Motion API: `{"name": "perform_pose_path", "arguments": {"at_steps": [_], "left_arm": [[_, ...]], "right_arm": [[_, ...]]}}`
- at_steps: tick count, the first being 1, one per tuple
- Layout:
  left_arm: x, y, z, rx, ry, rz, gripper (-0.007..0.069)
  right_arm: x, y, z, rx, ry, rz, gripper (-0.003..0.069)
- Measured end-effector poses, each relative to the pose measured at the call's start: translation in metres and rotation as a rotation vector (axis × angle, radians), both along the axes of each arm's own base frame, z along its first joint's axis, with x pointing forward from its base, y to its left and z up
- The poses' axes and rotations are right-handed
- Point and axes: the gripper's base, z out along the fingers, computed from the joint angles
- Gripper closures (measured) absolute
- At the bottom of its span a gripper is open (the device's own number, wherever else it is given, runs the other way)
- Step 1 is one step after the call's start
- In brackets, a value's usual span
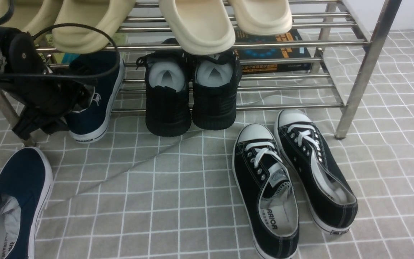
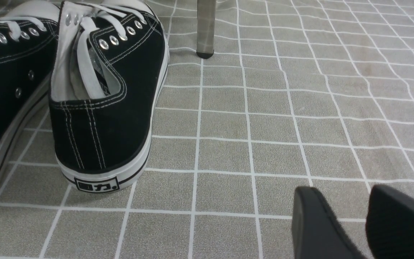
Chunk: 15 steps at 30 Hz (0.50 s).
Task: Take the shoes off the shelf with your hand from the grey coffee tablecloth.
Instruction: 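Grasp the leftmost shoe on the bottom shelf of the shoe rack with the left gripper, then set the held shoe down on the floor in front of the rack with the left gripper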
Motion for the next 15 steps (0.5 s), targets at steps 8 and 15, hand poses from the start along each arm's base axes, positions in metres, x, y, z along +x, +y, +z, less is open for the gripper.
{"name": "perform_pose_path", "arguments": {"at_steps": [8, 15], "left_arm": [[-0.007, 0.002, -0.001, 0.011, 0.073, 0.014, 0.0574], [-0.046, 0.007, 0.033, 0.035, 0.17, 0.009, 0.0574]], "right_arm": [[0.0, 0.0, 0.0, 0.0, 0.0, 0.0, 0.042], [0.0, 0.0, 0.0, 0.0, 0.0, 0.0, 0.042]]}}
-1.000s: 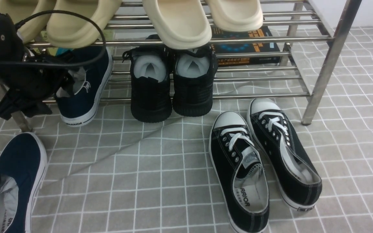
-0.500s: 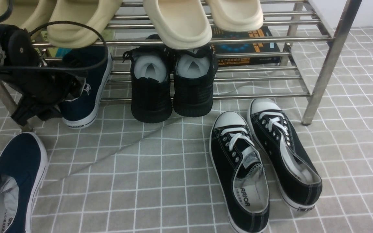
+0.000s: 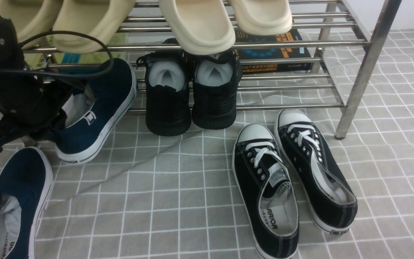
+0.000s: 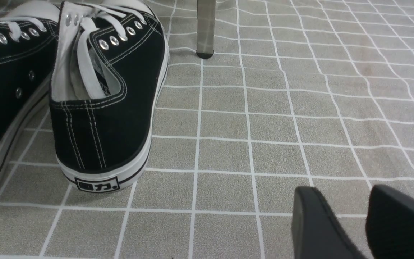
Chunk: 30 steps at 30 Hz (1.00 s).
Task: Take the shoes off the shelf with your hand from the grey coffee tablecloth.
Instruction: 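Set the held shoe down on the floor in front of the rack with the left gripper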
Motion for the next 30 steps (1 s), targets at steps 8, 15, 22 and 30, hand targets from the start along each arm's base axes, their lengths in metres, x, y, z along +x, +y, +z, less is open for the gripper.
{"name": "perform_pose_path", "arguments": {"at_steps": [8, 15, 22, 30], "left_arm": [[-0.073, -0.006, 0.01, 0.03, 0.059, 0.064, 0.0574], [-0.108, -0.02, -0.021, 0.026, 0.078, 0.178, 0.0574], [-0.116, -0.035, -0.042, -0.011, 0.013, 0.264, 0.0575], [-0.122, -0.028, -0.045, 0.081, 0.054, 0.303, 0.0575]], "right_arm": [[0.0, 0.0, 0.0, 0.0, 0.0, 0.0, 0.042], [0.0, 0.0, 0.0, 0.0, 0.0, 0.0, 0.042], [0.0, 0.0, 0.0, 0.0, 0.0, 0.0, 0.042], [0.0, 0.0, 0.0, 0.0, 0.0, 0.0, 0.042]]}}
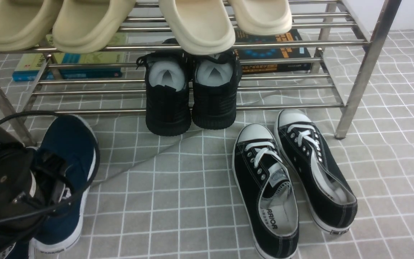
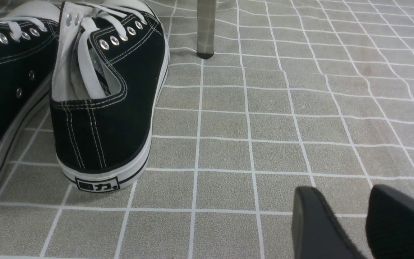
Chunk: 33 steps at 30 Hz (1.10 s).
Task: Take the shoes off the shelf with your hand from the grey coffee tablecloth.
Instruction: 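Set the held shoe down on the floor in front of the rack with the left gripper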
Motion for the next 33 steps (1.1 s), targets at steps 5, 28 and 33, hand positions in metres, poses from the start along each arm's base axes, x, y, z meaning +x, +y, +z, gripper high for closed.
{"name": "perform_pose_path", "arguments": {"at_steps": [5, 28, 33], "left_arm": [[-0.006, 0.002, -0.01, 0.017, 0.048, -0.022, 0.0574], [-0.018, 0.001, -0.011, 0.026, 0.108, -0.254, 0.0321], [-0.037, 0.012, 0.027, 0.097, 0.112, -0.413, 0.0438]], "right_arm": [[0.0, 0.0, 0.0, 0.0, 0.0, 0.0, 0.042], [0.0, 0.0, 0.0, 0.0, 0.0, 0.0, 0.042], [0.0, 0.0, 0.0, 0.0, 0.0, 0.0, 0.042]]}}
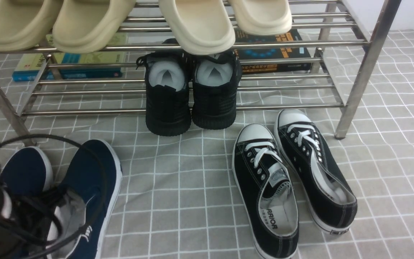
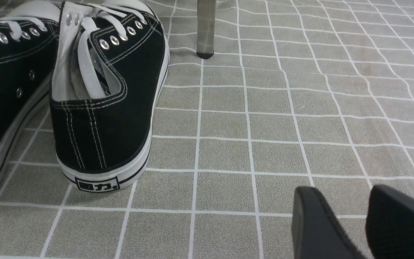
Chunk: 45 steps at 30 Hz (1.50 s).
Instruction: Take the shoes off the shelf with your hand from the grey coffee tablecloth.
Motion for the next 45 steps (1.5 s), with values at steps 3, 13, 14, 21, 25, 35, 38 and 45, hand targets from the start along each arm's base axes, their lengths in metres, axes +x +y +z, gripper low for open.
{"name": "perform_pose_path", "arguments": {"at_steps": [3, 13, 14, 21, 25, 35, 38, 45], "left_arm": [[-0.015, 0.004, 0.024, -0.015, -0.051, -0.141, 0.0549], [-0.099, 0.019, 0.024, -0.198, -0.342, -0.525, 0.0623], [-0.101, 0.019, 0.023, -0.199, -0.345, -0.525, 0.0623], [-0.114, 0.027, 0.021, -0.215, -0.669, -0.548, 0.062], [-0.115, 0.03, 0.02, -0.188, -0.679, -0.549, 0.0618], [-0.11, 0.042, 0.021, -0.006, -0.702, -0.546, 0.061], [-0.109, 0.042, 0.023, -0.008, -0.731, -0.53, 0.0608], [-0.097, 0.032, 0.005, -0.003, -0.877, -0.585, 0.0603]], "right_arm": [[0.0, 0.0, 0.0, 0.0, 0.0, 0.0, 0.042], [0.0, 0.0, 0.0, 0.0, 0.0, 0.0, 0.042], [0.0, 0.0, 0.0, 0.0, 0.0, 0.0, 0.042], [0.0, 0.0, 0.0, 0.0, 0.0, 0.0, 0.042], [0.0, 0.0, 0.0, 0.0, 0.0, 0.0, 0.042], [0.0, 0.0, 0.0, 0.0, 0.0, 0.0, 0.042], [0.0, 0.0, 0.0, 0.0, 0.0, 0.0, 0.042], [0.0, 0.0, 0.0, 0.0, 0.0, 0.0, 0.042]]}}
